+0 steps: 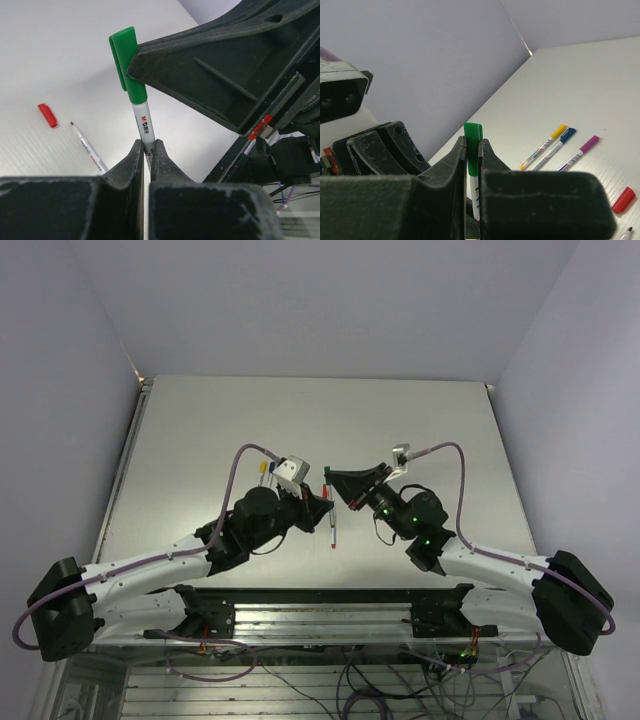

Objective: Insert the pens into the pen caps

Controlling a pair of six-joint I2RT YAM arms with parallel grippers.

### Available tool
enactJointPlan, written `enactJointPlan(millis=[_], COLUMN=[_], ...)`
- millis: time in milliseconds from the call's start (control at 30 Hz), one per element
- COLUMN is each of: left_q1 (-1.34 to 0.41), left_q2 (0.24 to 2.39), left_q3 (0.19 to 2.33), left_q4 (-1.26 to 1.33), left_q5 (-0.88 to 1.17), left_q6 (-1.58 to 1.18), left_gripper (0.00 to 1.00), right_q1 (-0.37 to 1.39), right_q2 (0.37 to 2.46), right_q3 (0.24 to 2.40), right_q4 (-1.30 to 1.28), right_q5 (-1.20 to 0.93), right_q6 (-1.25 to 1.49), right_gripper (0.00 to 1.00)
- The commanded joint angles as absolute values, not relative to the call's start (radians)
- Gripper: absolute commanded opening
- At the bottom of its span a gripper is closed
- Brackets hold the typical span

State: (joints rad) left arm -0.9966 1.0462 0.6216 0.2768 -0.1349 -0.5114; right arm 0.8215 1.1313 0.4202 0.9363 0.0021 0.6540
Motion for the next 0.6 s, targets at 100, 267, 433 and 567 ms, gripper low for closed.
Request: enactJointPlan(millis=[100,267,433,567], left_q1=[-0.984,-0.974,-0.959,-0.954], left_q2=[0.952,0.937,0.935,0.945], left_q3=[0.698,0.704,0.719,0.729], left_q4=[0.457,0.447,0.430,0.392], left_q5=[-0.297,-0.315,-0.310,-0.293], left_q6=[-0.420,-0.399,-0.388,-0.388], left_gripper=[0.07,0.07,0.07,0.07], right_q1=[0.900,0.921,0.933,0.939], right_q2=[1.180,1.210,1.239,1.237], right_q3=[0.407,0.430,0.443,0.470], right_q4=[0.658,0.617,0.597,0.582], right_q5=[-0.033,-0.031,-0.029,-0.007], right_q6=[0.626,0.609,0.603,0.583], right_gripper=[0.00,0.00,0.00,0.00])
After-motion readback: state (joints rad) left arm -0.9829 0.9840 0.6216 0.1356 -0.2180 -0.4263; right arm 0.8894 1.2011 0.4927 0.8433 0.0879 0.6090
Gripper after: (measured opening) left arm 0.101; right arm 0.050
